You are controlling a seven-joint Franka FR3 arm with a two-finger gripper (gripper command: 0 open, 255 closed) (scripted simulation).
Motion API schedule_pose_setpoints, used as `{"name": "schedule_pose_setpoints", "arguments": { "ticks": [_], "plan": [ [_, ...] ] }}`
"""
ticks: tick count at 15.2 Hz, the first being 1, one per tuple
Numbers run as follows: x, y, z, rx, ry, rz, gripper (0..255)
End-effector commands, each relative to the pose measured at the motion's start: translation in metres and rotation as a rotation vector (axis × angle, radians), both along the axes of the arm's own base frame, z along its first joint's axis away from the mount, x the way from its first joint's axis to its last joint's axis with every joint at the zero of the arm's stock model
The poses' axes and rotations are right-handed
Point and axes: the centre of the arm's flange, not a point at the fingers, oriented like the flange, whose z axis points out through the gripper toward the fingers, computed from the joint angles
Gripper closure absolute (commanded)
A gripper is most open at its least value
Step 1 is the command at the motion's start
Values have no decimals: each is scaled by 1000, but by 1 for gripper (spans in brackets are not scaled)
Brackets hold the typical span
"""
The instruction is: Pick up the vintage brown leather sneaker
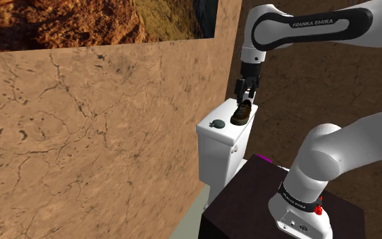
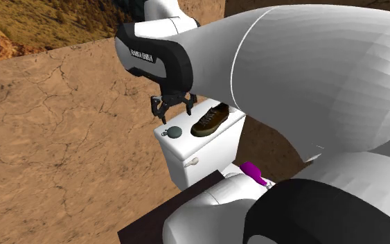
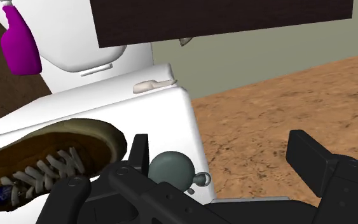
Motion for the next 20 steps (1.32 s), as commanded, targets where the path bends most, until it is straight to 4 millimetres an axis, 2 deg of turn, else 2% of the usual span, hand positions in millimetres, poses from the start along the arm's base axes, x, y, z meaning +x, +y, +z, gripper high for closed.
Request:
{"name": "schedule_pose_setpoints", "arguments": {
  "ticks": [1,20],
  "plan": [
    [8,-27,-4,-3,-3,-1,0],
    [74,-256,-69,-23,-22,-18,0]
  ]
}}
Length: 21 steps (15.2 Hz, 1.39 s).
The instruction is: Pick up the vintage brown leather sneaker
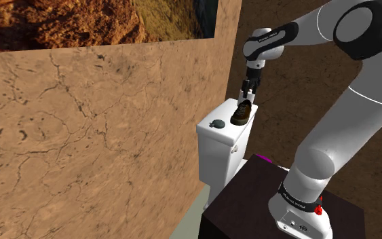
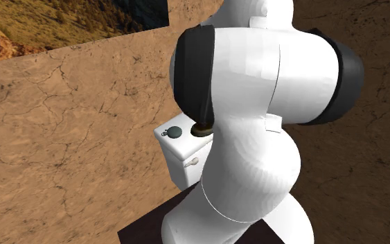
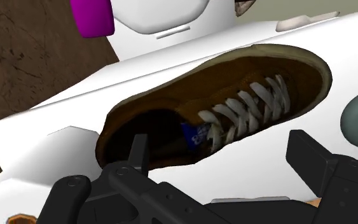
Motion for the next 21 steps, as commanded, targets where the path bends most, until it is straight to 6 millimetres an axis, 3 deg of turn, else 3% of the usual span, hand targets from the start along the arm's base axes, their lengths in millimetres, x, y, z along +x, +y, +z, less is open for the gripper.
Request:
{"name": "schedule_pose_setpoints", "arguments": {
  "ticks": [1,7,15,17,18,21],
  "plan": [
    [5,-24,-7,-3,-2,0,0],
    [25,-97,-27,-9,-8,-6,0],
    [26,-100,-68,-10,-9,-6,0],
    [26,-100,-68,-10,-9,-6,0],
    [28,-101,-69,-9,-9,-6,255],
    [20,-93,-69,-10,-9,-6,255]
  ]
}}
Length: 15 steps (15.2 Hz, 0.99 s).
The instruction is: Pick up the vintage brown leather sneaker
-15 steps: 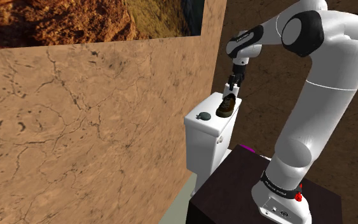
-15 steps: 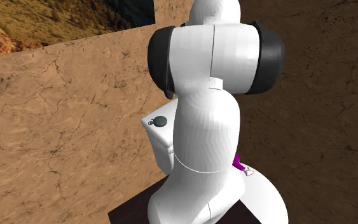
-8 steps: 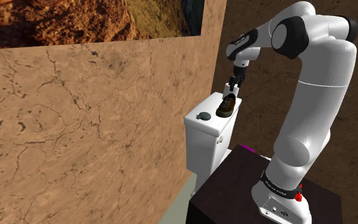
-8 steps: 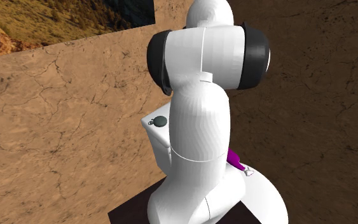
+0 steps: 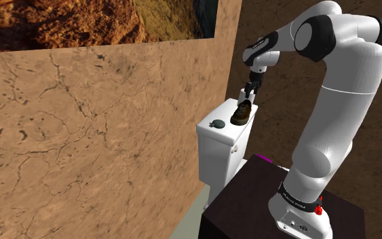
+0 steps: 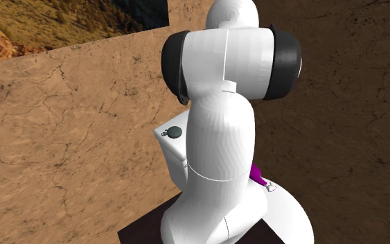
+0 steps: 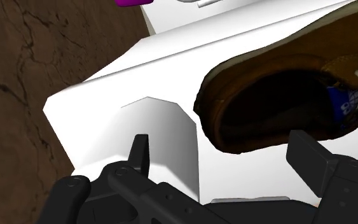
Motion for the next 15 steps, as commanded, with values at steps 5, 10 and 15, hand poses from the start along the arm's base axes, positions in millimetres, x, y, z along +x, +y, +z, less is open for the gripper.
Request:
{"name": "schedule_pose_setpoints", "arguments": {
  "ticks": [5,10,15],
  "plan": [
    [8,10,-21,26,57,6,255],
    [11,-2,-10,27,58,6,255],
    [11,-2,16,27,58,6,255]
  ]
}}
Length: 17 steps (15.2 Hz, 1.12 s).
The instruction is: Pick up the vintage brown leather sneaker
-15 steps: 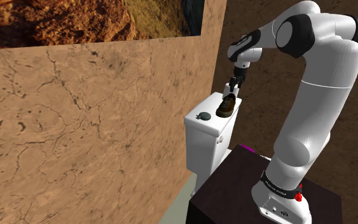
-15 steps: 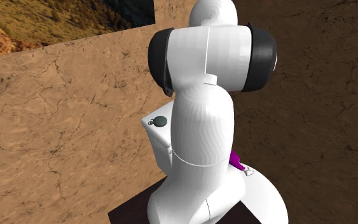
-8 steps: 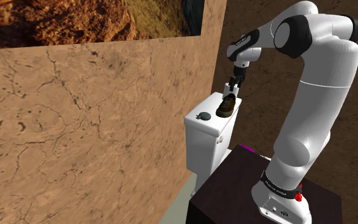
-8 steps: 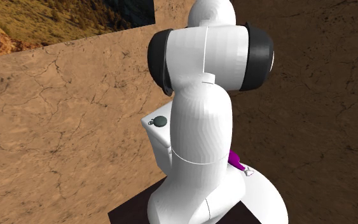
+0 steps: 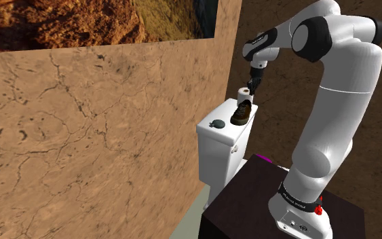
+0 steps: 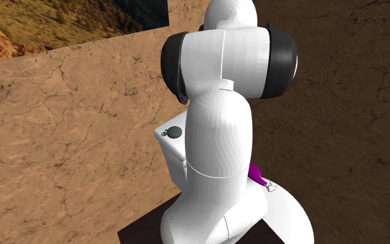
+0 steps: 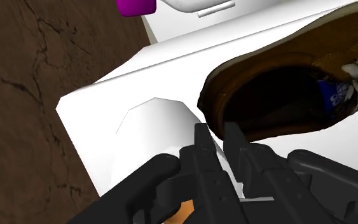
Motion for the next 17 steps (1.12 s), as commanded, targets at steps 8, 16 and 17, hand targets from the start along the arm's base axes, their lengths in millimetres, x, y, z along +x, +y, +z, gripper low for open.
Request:
{"name": "schedule_pose_setpoints", "arguments": {
  "ticks": [8,16,17],
  "plan": [
    [-27,17,-23,-31,-175,-158,0],
    [-27,17,-63,-31,-175,-158,0],
    [-27,17,-63,-31,-175,-158,0]
  ]
}}
